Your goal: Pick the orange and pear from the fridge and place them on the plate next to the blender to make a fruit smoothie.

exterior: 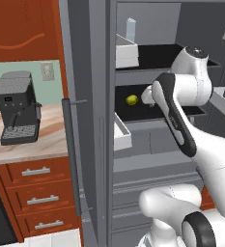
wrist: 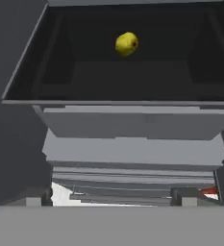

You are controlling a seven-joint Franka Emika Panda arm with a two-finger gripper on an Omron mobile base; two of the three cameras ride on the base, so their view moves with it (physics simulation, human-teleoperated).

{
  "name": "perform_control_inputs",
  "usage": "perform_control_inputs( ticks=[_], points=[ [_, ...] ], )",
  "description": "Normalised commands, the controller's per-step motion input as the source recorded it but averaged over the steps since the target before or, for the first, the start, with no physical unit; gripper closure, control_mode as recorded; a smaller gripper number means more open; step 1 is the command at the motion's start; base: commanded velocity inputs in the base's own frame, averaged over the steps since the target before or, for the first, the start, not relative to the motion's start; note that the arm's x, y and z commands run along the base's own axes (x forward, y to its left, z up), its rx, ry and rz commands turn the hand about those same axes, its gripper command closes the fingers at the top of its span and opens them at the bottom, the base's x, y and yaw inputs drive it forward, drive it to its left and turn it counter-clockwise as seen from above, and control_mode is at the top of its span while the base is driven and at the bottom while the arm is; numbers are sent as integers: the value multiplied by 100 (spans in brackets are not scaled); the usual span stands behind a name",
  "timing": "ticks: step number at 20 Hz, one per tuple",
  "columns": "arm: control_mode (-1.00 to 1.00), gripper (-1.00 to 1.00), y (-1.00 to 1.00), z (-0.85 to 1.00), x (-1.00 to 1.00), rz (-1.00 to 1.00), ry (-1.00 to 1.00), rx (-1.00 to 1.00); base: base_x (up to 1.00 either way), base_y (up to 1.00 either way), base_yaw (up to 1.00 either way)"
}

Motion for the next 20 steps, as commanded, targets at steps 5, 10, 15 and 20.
perform_control_inputs(
  ticks=[5, 10, 15, 20],
  points=[
    [-100, -100, 0, 84, 0, 0, -36, 0, 0, 0, 0],
    [-100, -100, 0, 97, 9, -2, -25, 6, 0, 0, 0],
    [-100, -100, 14, 24, 63, 0, -3, 1, 0, 0, 0],
    [-100, -100, 22, 0, 89, 0, 0, 0, 0, 0, 0]
  ],
)
